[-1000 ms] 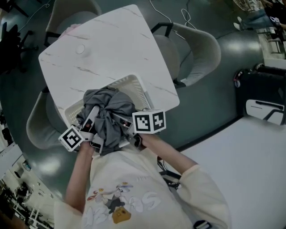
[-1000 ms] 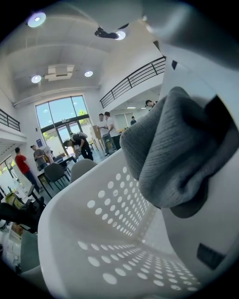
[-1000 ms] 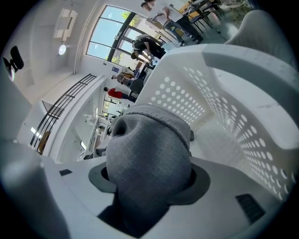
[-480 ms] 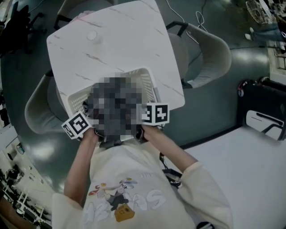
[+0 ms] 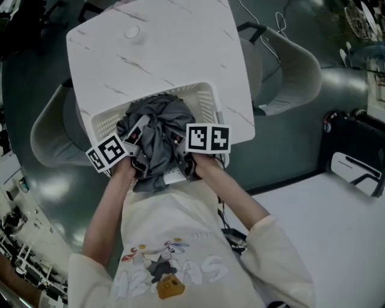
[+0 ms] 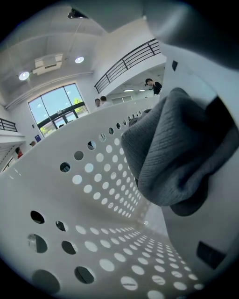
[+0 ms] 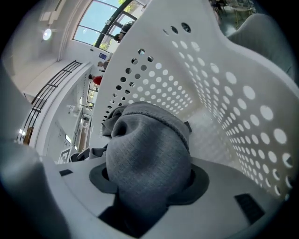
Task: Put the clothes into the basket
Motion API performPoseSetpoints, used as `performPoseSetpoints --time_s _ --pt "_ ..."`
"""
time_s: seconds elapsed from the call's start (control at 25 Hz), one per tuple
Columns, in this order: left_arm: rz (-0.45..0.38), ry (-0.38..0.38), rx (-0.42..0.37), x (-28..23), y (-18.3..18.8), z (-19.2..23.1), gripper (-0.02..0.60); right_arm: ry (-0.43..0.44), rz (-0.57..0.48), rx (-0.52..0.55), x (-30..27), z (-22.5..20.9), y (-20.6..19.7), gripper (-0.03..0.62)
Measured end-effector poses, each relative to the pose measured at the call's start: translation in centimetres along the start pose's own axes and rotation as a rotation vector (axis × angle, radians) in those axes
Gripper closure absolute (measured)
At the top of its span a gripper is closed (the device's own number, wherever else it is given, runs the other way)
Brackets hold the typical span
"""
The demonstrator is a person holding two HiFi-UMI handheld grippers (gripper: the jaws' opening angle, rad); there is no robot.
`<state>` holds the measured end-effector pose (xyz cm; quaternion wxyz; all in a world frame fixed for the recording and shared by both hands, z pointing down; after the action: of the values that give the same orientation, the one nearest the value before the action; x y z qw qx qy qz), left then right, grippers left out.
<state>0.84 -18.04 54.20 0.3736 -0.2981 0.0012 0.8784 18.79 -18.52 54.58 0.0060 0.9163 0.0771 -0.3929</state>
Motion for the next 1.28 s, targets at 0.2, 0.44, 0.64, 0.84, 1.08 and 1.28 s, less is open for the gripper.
performPoseSetpoints --time_s 0.2,0.44,0.64,0.84,1.08,1.28 --pt "0.000 0.061 -0.025 -0.7 -0.2 1.2 0.270 -0.031 0.013 0.014 -1.3 -0.8 0.2 0.344" --pt "-0.003 0.116 -0.040 -1.8 -0.6 2.3 0.276 -0.055 0.031 0.023 -2.8 -2.1 0.5 0.345" --pt "-0.015 0.184 -0.083 -2.7 -0.9 3.3 0.279 -0.105 0.037 0.060 -4.0 -3.0 0.7 0.347" --pt "-0.007 0.244 -0.109 -3.2 -1.4 4.3 0.281 -0.140 0.043 0.088 -5.0 -3.7 0.6 0.349" --pt "-0.007 0.325 -0.125 -3.8 -1.7 5.5 0.279 -0.173 0.079 0.106 -6.1 -4.1 0.5 0.349" --pt "0.008 0.369 -0.147 -4.4 -1.9 6.4 0.281 -0.228 0.115 0.127 -7.0 -4.4 0.6 0.349"
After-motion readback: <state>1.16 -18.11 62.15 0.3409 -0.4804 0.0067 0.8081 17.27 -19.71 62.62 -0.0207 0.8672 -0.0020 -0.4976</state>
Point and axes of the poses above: the fingertips, and each gripper's own axes: x backward along the fingers, z to its left, y out of its top, the point moved 7 cm from there along x, backward along the fingers, and after that the axes turned 2 degrees about -y, right-handed, at the moved point
